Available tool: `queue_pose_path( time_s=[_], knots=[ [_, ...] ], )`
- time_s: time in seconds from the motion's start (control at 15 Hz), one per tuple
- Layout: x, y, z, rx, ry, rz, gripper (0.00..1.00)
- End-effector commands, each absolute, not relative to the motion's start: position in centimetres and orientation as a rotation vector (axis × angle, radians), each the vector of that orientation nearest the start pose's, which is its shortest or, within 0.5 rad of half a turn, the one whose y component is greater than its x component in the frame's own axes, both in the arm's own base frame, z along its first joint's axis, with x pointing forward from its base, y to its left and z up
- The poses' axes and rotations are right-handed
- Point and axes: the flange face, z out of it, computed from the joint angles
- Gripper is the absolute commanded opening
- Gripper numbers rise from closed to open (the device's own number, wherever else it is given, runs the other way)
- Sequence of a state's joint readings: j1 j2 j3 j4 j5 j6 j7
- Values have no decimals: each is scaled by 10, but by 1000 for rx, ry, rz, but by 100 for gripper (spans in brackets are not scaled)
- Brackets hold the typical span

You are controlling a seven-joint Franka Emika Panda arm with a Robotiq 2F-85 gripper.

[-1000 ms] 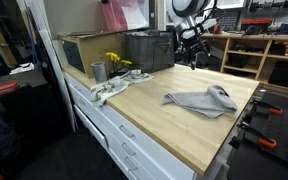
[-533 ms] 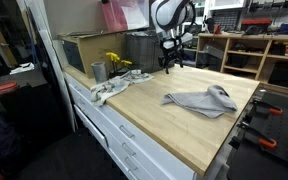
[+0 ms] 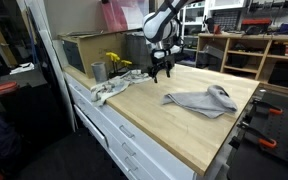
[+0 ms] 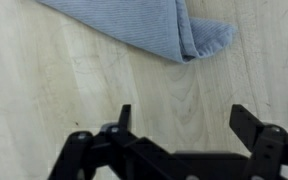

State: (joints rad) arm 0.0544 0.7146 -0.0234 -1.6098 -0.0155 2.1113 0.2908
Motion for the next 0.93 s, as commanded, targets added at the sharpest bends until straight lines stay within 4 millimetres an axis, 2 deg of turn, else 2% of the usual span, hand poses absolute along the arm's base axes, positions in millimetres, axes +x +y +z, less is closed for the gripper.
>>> queue_pose_path(
  time_s=[0.0,0.33,0.53,0.6,0.67,0.87],
  knots=[
    [678,30,175,-3080,200,377,100],
    [667,49,129,-3024,-74,470,100],
    [656,52,109,-3003,-194,543,100],
    [652,51,106,-2996,-225,574,92],
    [648,48,103,-2994,-260,610,74],
    [637,39,106,-2994,-303,729,51]
  ],
)
